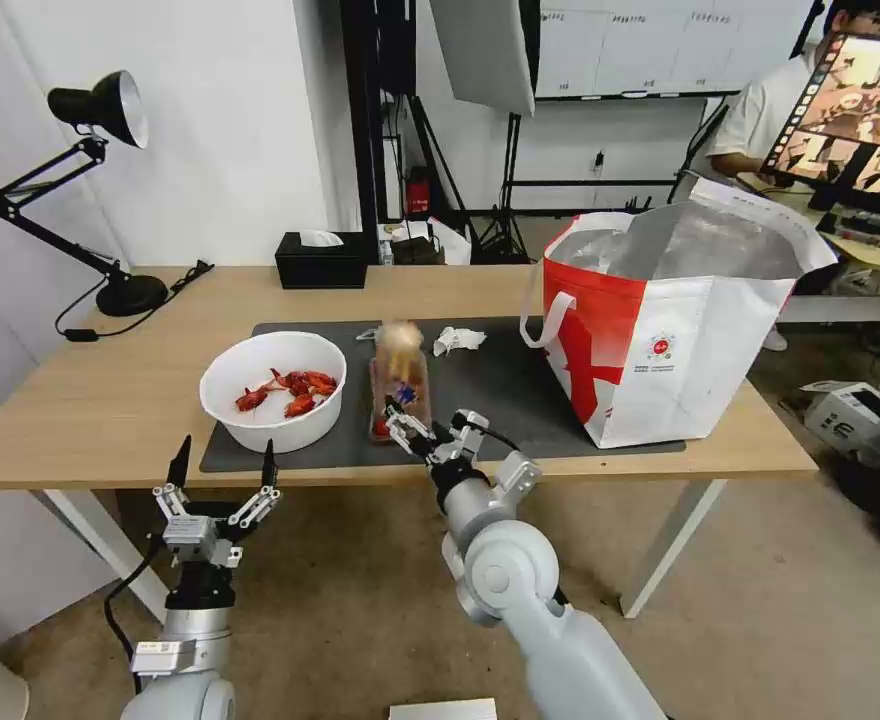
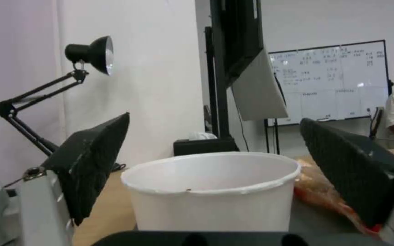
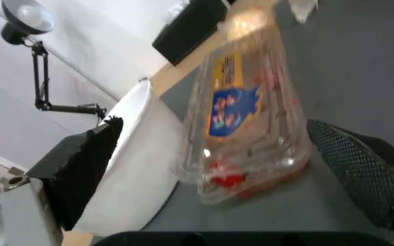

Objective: Pick up the trash from the table and place it into the takeout bag.

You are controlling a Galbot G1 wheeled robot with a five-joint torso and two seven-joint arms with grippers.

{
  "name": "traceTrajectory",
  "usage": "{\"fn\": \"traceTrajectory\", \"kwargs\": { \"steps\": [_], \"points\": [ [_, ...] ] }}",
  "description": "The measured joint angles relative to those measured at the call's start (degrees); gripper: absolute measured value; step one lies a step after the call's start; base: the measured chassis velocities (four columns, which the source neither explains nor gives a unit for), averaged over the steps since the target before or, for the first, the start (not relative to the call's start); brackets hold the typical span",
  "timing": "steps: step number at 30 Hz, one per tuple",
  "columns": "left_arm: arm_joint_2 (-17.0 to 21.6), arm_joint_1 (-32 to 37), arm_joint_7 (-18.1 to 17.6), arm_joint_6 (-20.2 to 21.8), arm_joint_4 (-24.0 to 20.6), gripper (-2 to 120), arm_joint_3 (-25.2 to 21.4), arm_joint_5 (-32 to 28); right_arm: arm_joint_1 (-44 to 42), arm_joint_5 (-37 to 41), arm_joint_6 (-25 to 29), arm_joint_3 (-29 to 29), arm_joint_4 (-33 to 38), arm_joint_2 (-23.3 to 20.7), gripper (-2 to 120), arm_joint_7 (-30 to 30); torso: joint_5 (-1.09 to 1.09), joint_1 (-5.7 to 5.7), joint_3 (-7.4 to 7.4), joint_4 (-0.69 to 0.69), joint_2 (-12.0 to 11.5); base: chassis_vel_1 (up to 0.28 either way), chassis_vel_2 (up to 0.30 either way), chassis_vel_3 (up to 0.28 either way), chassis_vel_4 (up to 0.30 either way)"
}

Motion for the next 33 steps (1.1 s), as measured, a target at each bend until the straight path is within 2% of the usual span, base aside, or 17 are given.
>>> {"fn": "traceTrajectory", "kwargs": {
  "steps": [9,15,19,22,24,25,27,28,32,33],
  "points": [
    [-0.2,-0.3,0.0,0.0,-0.8,100,0.3,-0.9,-1.4,-6.0,0.1,1.4,4.1,-2.2,100,-2.5,0.0,0.0,0.0,-0.01,0.0,0.0,0.0,0.0,0.0],
    [-0.2,0.8,-0.5,1.5,-2.7,100,1.6,-3.9,-0.8,-13.8,0.1,3.2,1.9,-4.3,100,-7.1,0.0,0.0,0.0,0.0,0.0,0.0,0.0,0.0,0.0],
    [0.1,1.1,-1.5,3.0,-3.6,100,2.4,-7.0,1.3,-16.5,0.1,4.5,-0.2,-7.1,100,-11.2,0.01,0.0,0.0,-0.01,0.0,0.0,0.0,0.0,0.0],
    [0.1,1.0,-1.6,3.0,-3.6,100,2.4,-7.2,1.8,-16.9,0.1,4.7,-0.6,-7.7,100,-12.1,0.01,0.0,0.0,0.0,0.0,0.0,0.0,0.0,0.0],
    [0.5,0.9,-1.7,3.1,-3.6,100,2.2,-8.1,4.6,-17.3,0.1,4.9,-2.7,-10.5,92,-15.2,0.01,0.0,0.0,-0.01,0.0,0.0,0.0,0.0,0.0],
    [0.5,0.9,-1.7,3.1,-3.6,100,2.2,-8.1,4.6,-17.3,0.1,4.9,-2.7,-10.5,92,-15.2,0.01,0.0,0.0,-0.01,0.0,0.0,0.0,0.0,0.0],
    [0.7,1.1,-1.7,3.1,-3.6,100,2.3,-8.7,6.4,-18.0,0.0,4.3,-4.3,-12.6,84,-18.1,0.0,0.0,0.0,0.0,0.0,0.0,0.0,0.0,0.0],
    [0.7,1.1,-1.7,3.1,-3.6,100,2.3,-8.7,6.4,-18.0,0.0,4.3,-4.3,-12.6,84,-18.1,0.0,0.0,0.0,0.0,0.0,0.0,0.0,0.0,0.0],
    [1.0,1.0,-1.6,3.1,-3.6,100,2.7,-9.6,9.4,-20.4,0.3,2.3,-6.5,-14.4,64,-22.9,0.0,0.0,0.0,0.0,0.0,0.0,0.0,0.0,0.0],
    [1.0,1.0,-1.6,3.1,-3.6,100,2.7,-9.6,9.4,-20.4,0.3,2.3,-6.5,-14.4,64,-22.9,0.0,0.0,0.0,0.0,0.0,0.0,0.0,0.0,0.0]
  ]
}}
